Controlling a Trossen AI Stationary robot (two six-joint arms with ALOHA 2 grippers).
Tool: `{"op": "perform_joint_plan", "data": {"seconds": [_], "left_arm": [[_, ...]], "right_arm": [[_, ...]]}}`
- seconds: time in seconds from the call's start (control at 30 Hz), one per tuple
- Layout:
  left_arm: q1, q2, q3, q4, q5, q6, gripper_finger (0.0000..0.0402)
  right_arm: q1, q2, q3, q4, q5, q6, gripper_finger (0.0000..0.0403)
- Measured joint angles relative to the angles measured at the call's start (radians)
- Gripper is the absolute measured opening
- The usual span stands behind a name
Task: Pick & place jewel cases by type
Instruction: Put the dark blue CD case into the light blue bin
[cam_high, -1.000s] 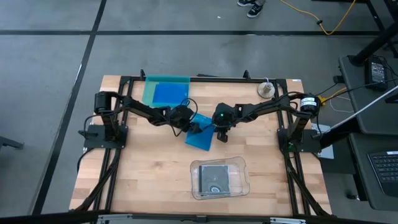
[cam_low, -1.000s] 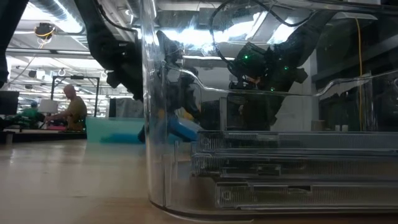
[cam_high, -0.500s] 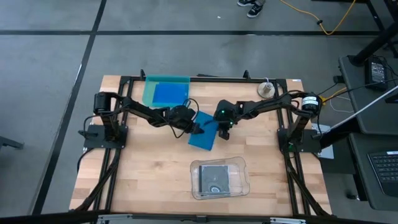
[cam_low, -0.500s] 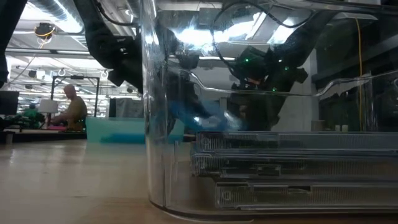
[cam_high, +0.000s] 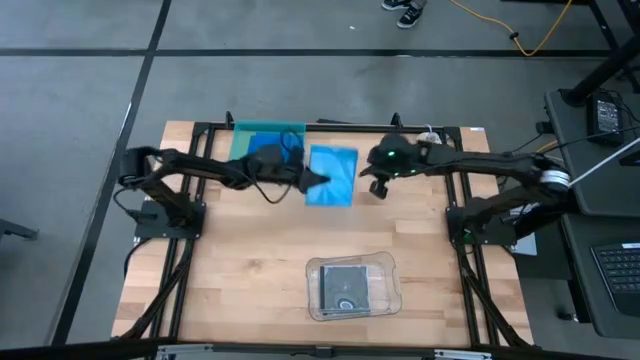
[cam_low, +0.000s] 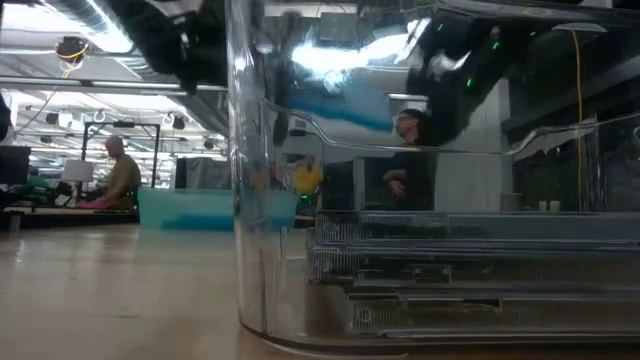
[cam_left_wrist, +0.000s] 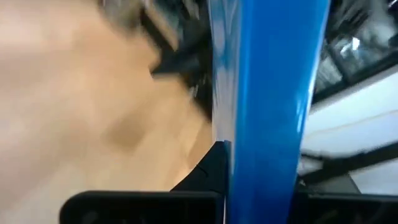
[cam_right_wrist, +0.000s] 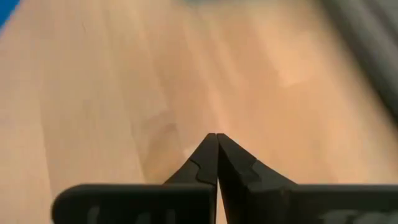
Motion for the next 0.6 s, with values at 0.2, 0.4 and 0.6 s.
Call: {"op": "perform_joint_plan", "data": {"seconds": [0.2,0.4,0.6], "left_arm": [[0.070,-0.172,0.000,-0.027,-0.021,0.122,0.0005],[0.103,-0.284,0.051,-0.153,-0.021,0.217,0.0004],[0.121,-0.301,0.207,-0.318,0.029,0.341,0.0004]], "right_arm": [[-0.016,-0.236,0.000,-0.012,0.026,-0.027,0.0007],[-0.001,-0.473,0.001,-0.007,0.023,-0.036,0.0007],[0.044,-0.649,0.002,0.063,0.021,0.023,0.0007]]}}
